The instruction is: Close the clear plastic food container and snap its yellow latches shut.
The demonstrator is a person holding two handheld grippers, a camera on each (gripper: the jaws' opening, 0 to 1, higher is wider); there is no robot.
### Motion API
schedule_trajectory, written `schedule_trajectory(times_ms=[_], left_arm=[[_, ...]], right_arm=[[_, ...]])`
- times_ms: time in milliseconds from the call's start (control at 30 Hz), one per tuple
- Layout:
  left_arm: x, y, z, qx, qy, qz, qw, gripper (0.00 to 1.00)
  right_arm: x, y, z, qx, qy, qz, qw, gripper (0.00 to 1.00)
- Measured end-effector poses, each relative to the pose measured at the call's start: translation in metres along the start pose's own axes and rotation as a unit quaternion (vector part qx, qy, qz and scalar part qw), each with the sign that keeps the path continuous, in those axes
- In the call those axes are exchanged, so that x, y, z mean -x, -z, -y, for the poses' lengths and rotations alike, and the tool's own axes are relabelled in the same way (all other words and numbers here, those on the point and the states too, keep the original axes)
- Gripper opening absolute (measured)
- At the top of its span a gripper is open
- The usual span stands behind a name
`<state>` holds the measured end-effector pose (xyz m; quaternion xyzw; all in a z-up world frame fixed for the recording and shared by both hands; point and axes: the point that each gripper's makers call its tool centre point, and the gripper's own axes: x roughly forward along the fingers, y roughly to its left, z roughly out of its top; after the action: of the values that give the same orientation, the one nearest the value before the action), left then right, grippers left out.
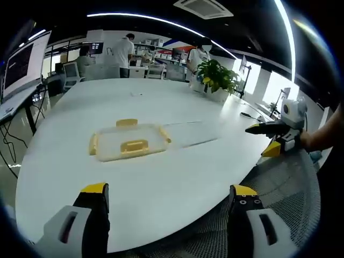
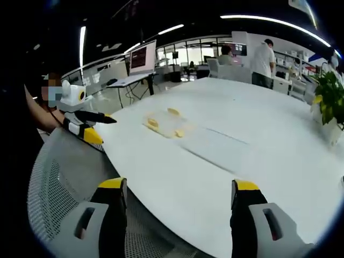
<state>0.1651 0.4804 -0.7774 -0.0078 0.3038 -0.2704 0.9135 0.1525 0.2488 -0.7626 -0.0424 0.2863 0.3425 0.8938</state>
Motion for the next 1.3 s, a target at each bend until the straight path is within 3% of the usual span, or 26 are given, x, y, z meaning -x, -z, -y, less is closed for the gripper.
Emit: schedule_trajectory(times_ms=[567, 1300], left_arm=[[0.0008, -0.002, 0.0013, 0.007, 0.006, 0.007, 0.9999, 0.92], [0.001, 0.0006, 0.0016, 0.006, 0.006, -0.001, 1.0, 0.89]], right_arm=[[-0.0013, -0.0032, -0.0035, -0.002, -0.003, 0.006, 1.0, 0.89], [-0.0015, -0.0006, -0.0042, -0.003, -0.007, 0.0, 1.0, 0.87]])
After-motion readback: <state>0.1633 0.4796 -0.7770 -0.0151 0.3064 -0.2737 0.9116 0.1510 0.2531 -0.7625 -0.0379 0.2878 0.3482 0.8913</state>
